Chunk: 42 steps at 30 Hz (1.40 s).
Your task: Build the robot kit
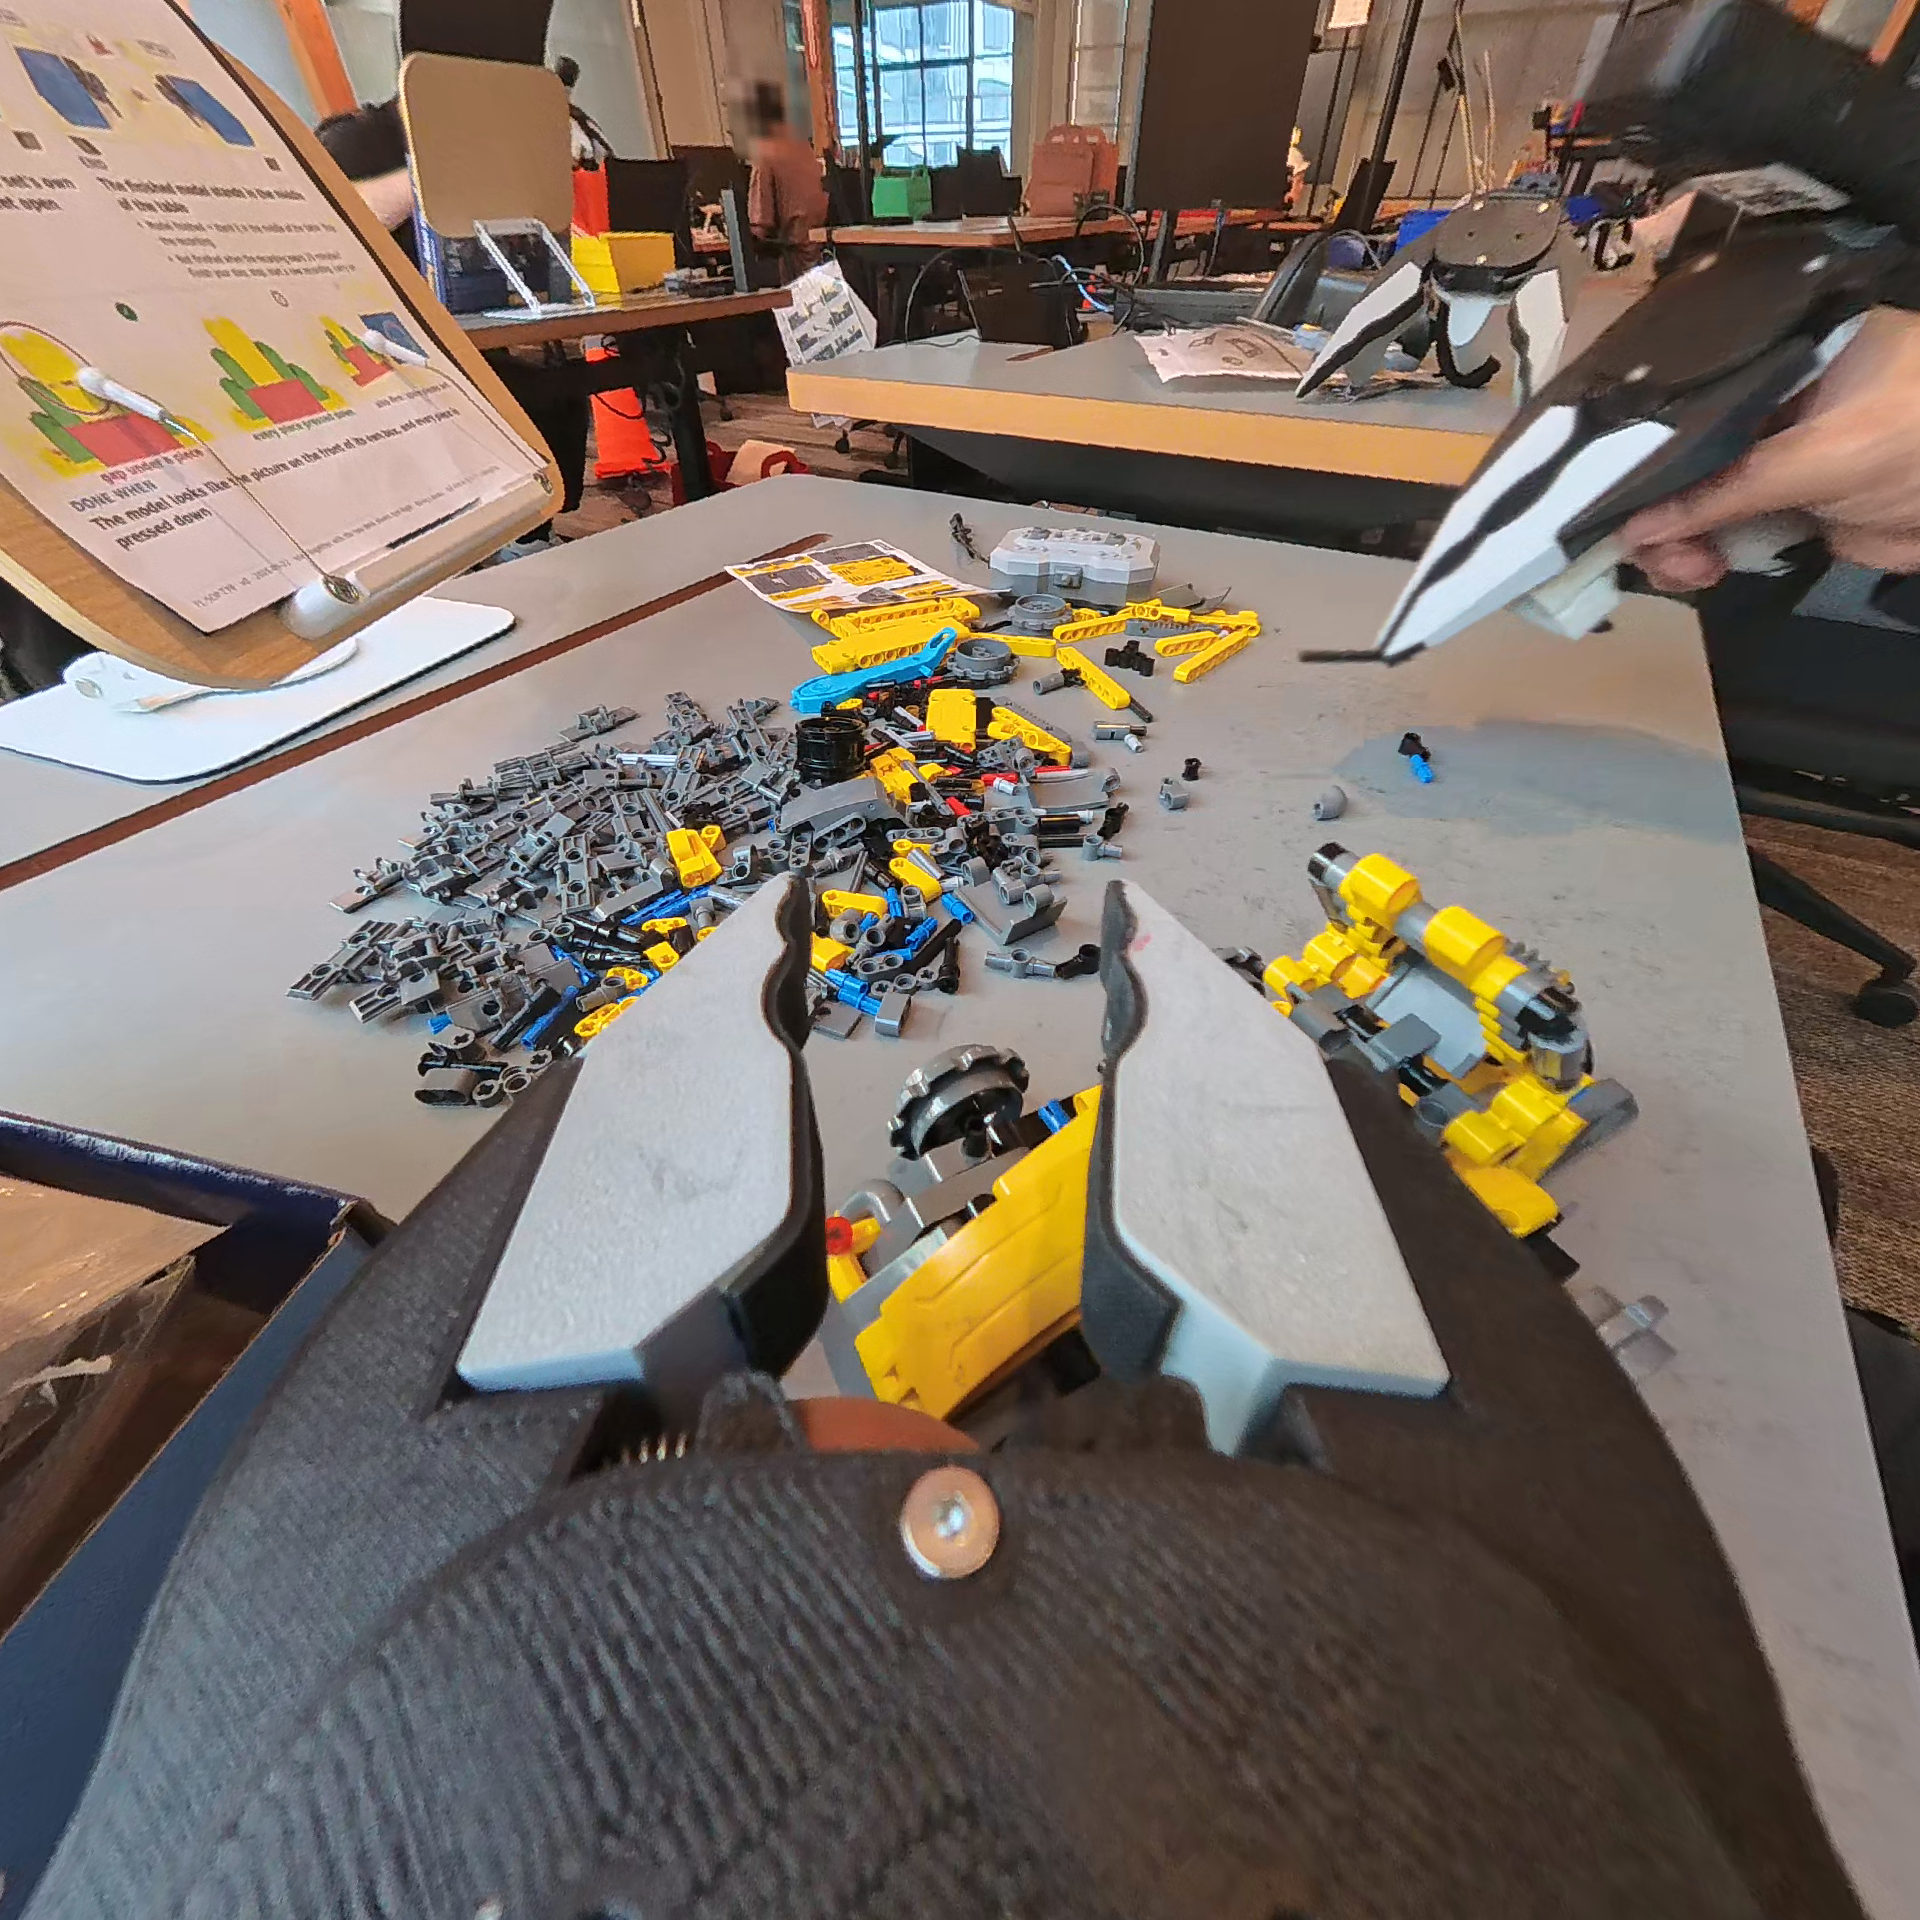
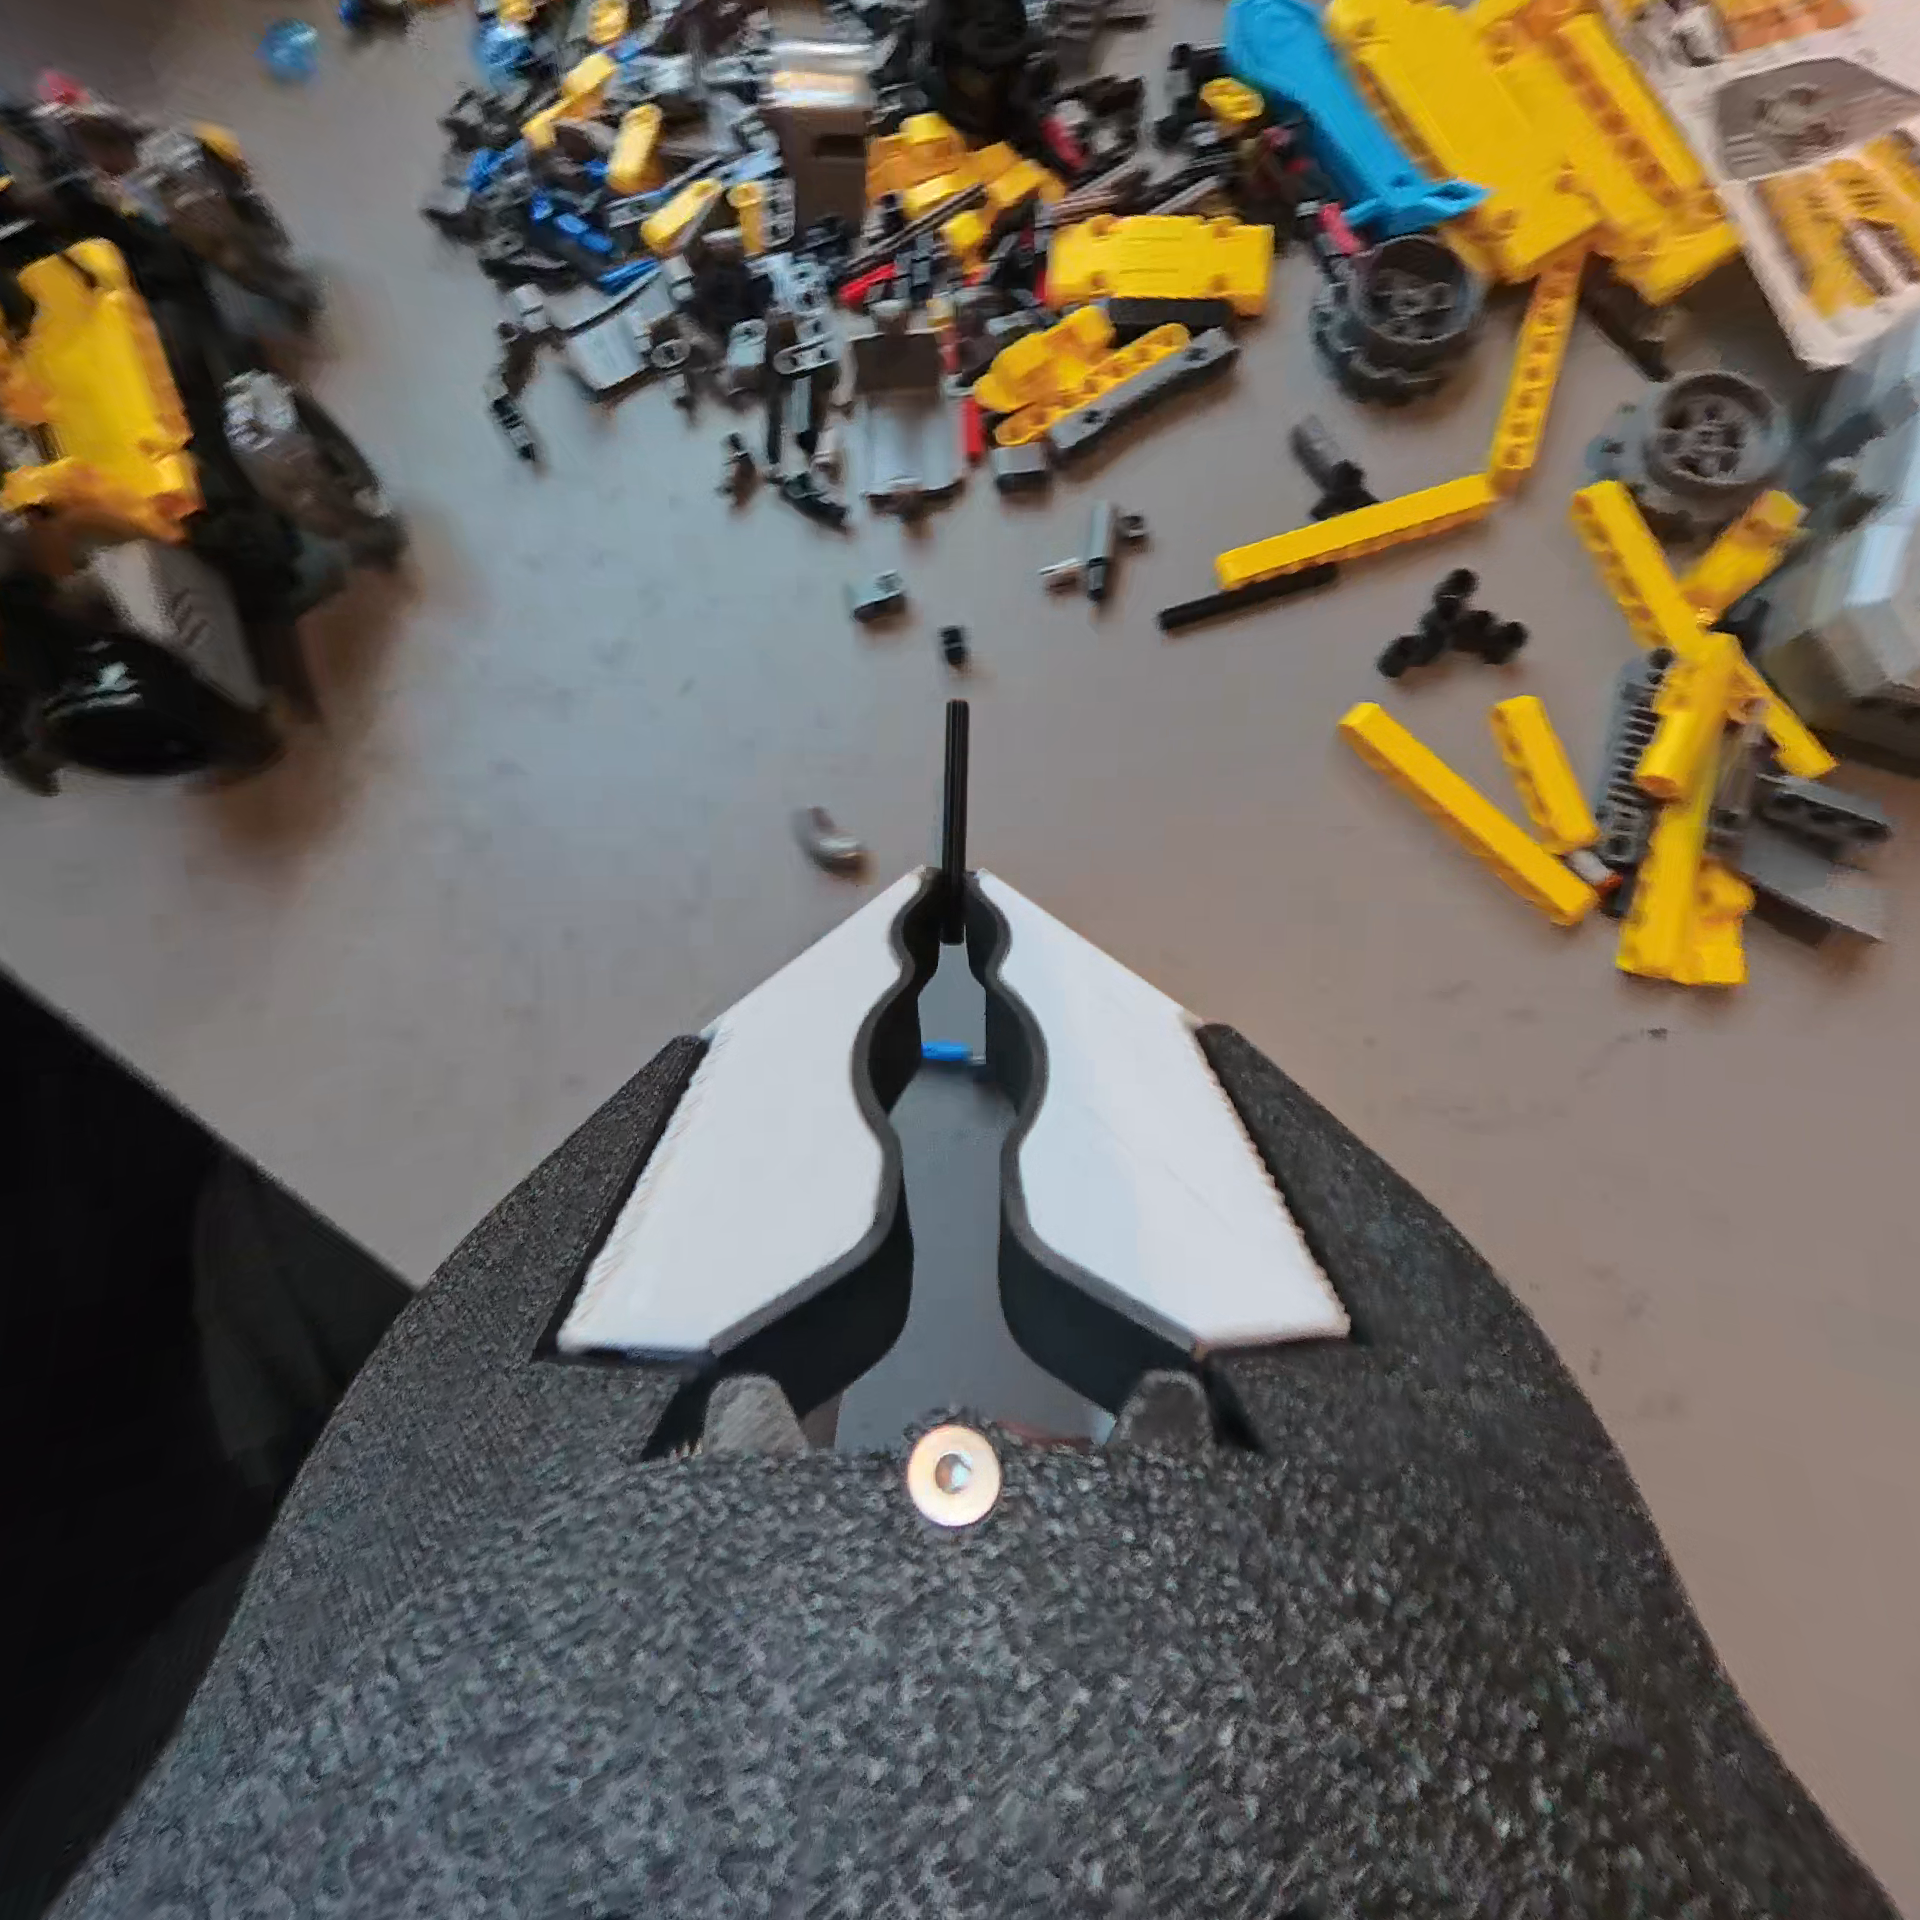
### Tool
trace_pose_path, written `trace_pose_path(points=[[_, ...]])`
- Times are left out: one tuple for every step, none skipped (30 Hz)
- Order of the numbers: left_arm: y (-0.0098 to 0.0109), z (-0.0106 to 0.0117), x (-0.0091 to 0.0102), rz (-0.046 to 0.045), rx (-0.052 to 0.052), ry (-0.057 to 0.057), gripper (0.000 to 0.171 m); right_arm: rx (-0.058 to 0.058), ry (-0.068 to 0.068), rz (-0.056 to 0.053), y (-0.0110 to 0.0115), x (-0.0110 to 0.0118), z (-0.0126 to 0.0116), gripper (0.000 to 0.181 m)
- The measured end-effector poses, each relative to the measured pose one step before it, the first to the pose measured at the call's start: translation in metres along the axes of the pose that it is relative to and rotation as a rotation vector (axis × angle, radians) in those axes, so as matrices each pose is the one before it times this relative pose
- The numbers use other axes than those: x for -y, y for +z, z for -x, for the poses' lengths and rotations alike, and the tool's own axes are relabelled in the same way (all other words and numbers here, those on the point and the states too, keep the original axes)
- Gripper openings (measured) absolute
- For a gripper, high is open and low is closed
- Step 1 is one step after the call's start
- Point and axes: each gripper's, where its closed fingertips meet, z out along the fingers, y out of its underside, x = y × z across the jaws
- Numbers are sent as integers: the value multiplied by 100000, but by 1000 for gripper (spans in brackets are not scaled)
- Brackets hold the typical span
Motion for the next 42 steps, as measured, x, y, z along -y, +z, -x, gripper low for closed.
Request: trace_pose_path(points=[[18,-47,-5,-9,3,254,53,2263,-3578,920,-58,-364,1159,2],[7,-27,-4,47,12,212,53,-660,-3401,1717,132,-548,686,2],[18,-39,-18,89,-73,97,53,-513,-2322,2566,316,-710,572,2],[11,-44,-4,53,-145,7,53,1182,-1218,2040,526,-651,710,2],[5,-41,19,-58,-90,41,53,1062,-815,1667,643,-624,574,2],[0,-22,16,-120,35,167,53,384,-943,2047,681,-684,362,2],[13,-4,-24,54,105,221,53,-498,-850,2146,619,-678,111,3],[28,27,-71,279,116,152,53,-1066,-85,-785,241,-135,-68,5],[20,37,-81,342,42,-10,53,-1504,1722,-3898,-244,471,-266,12],[7,38,-33,102,40,-234,53,-674,1553,-1133,-304,138,-237,16],[-10,21,39,-166,-87,-319,53,783,489,-868,-345,94,18,15],[-33,0,58,-267,-51,-199,53,674,-688,-1020,-370,138,77,14],[-21,5,54,-217,40,37,53,-1250,-1159,-718,-412,140,-176,13],[10,-28,-15,58,-38,153,53,-1397,-1089,8,-442,71,-244,13],[16,-47,-39,255,-141,148,53,-962,-715,154,-484,68,-260,13],[15,-55,-20,105,-140,142,53,-1961,-340,-557,-521,195,-510,13],[3,-46,22,-83,-54,173,53,-2124,-20,-1275,-505,338,-615,12],[1,-34,2,-5,-32,161,53,-806,219,-1429,-354,457,-479,10],[3,-37,10,8,-119,20,53,-39,-173,-727,-152,472,-382,9],[2,-52,12,-89,-181,-97,53,-483,-1081,31,106,433,-424,9],[24,-47,4,10,-149,-4,53,-96,-1350,134,380,425,-359,9],[28,-44,-43,140,-130,174,53,1415,81,118,634,425,-193,9],[47,-53,-66,276,-148,310,53,4108,1789,115,792,477,214,10],[48,-17,-85,427,24,375,53,6327,1471,-468,827,575,674,14],[16,39,-74,287,175,312,53,4932,109,-384,840,488,574,14],[-3,70,-29,54,226,103,53,3026,-889,1399,825,83,341,14],[-16,102,-8,19,267,-141,53,2582,-966,3146,769,-294,275,11],[-30,108,-14,41,171,-344,53,2703,-256,2845,701,-360,311,9],[-34,68,22,-89,-52,-505,53,2131,970,2584,612,-403,175,6],[-28,-4,47,-186,-261,-538,53,1828,2019,2469,493,-451,106,3],[-31,-64,59,-191,-374,-434,53,5561,3602,-1605,102,189,670,0],[-16,-109,69,-163,-436,-162,53,3775,3429,115,-16,-92,420,0],[-10,-125,44,-115,-208,191,53,898,1983,849,-76,-264,108,0],[5,-96,11,87,31,356,53,-109,515,60,-140,-159,59,0],[31,-94,-39,368,-3,294,53,460,-48,-814,-183,-20,198,0],[28,-116,-39,363,-292,112,52,1549,573,-1107,-243,52,336,0],[27,-127,-9,43,-495,-17,52,1430,955,-1437,-348,132,297,0],[9,-76,28,-125,-244,-10,52,448,618,-1881,-486,198,172,0],[1,1,6,-41,35,88,52,-1270,311,-2410,-645,269,-85,0],[10,36,-18,78,122,25,52,-2738,321,-3361,-822,381,-306,0],[6,56,-34,109,124,-138,53,-3736,563,-4487,-957,496,-494,1],[-14,69,2,-49,146,-232,53,-4797,997,-5296,-1073,558,-722,3]])
